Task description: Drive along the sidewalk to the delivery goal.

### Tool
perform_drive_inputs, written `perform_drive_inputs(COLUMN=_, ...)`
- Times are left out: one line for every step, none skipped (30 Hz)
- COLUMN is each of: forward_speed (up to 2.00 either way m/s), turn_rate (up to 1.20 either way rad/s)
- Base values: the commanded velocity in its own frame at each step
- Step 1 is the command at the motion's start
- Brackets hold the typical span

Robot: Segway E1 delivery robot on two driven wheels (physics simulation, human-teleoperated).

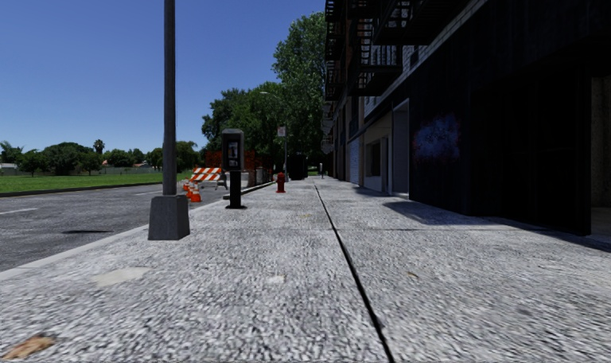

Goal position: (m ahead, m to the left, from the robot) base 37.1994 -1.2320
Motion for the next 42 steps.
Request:
perform_drive_inputs(forward_speed=1.97, turn_rate=0.00)
perform_drive_inputs(forward_speed=1.97, turn_rate=0.00)
perform_drive_inputs(forward_speed=1.97, turn_rate=0.00)
perform_drive_inputs(forward_speed=1.97, turn_rate=0.00)
perform_drive_inputs(forward_speed=1.97, turn_rate=0.00)
perform_drive_inputs(forward_speed=1.97, turn_rate=0.00)
perform_drive_inputs(forward_speed=1.97, turn_rate=0.00)
perform_drive_inputs(forward_speed=1.97, turn_rate=0.00)
perform_drive_inputs(forward_speed=1.97, turn_rate=0.00)
perform_drive_inputs(forward_speed=1.97, turn_rate=0.00)
perform_drive_inputs(forward_speed=1.97, turn_rate=0.00)
perform_drive_inputs(forward_speed=1.97, turn_rate=0.00)
perform_drive_inputs(forward_speed=1.97, turn_rate=0.00)
perform_drive_inputs(forward_speed=1.97, turn_rate=0.00)
perform_drive_inputs(forward_speed=1.97, turn_rate=0.00)
perform_drive_inputs(forward_speed=1.97, turn_rate=0.00)
perform_drive_inputs(forward_speed=1.97, turn_rate=0.00)
perform_drive_inputs(forward_speed=1.97, turn_rate=0.00)
perform_drive_inputs(forward_speed=1.97, turn_rate=0.00)
perform_drive_inputs(forward_speed=1.97, turn_rate=0.00)
perform_drive_inputs(forward_speed=1.97, turn_rate=0.00)
perform_drive_inputs(forward_speed=1.97, turn_rate=0.00)
perform_drive_inputs(forward_speed=1.97, turn_rate=0.00)
perform_drive_inputs(forward_speed=1.97, turn_rate=0.00)
perform_drive_inputs(forward_speed=1.97, turn_rate=0.00)
perform_drive_inputs(forward_speed=1.97, turn_rate=0.00)
perform_drive_inputs(forward_speed=1.97, turn_rate=0.00)
perform_drive_inputs(forward_speed=1.97, turn_rate=0.00)
perform_drive_inputs(forward_speed=1.97, turn_rate=0.00)
perform_drive_inputs(forward_speed=1.97, turn_rate=0.00)
perform_drive_inputs(forward_speed=1.97, turn_rate=0.00)
perform_drive_inputs(forward_speed=1.97, turn_rate=0.00)
perform_drive_inputs(forward_speed=1.97, turn_rate=0.00)
perform_drive_inputs(forward_speed=1.97, turn_rate=0.00)
perform_drive_inputs(forward_speed=1.98, turn_rate=0.00)
perform_drive_inputs(forward_speed=1.98, turn_rate=0.00)
perform_drive_inputs(forward_speed=1.98, turn_rate=0.00)
perform_drive_inputs(forward_speed=1.98, turn_rate=0.00)
perform_drive_inputs(forward_speed=1.98, turn_rate=0.00)
perform_drive_inputs(forward_speed=1.98, turn_rate=0.00)
perform_drive_inputs(forward_speed=1.98, turn_rate=0.00)
perform_drive_inputs(forward_speed=1.98, turn_rate=0.00)
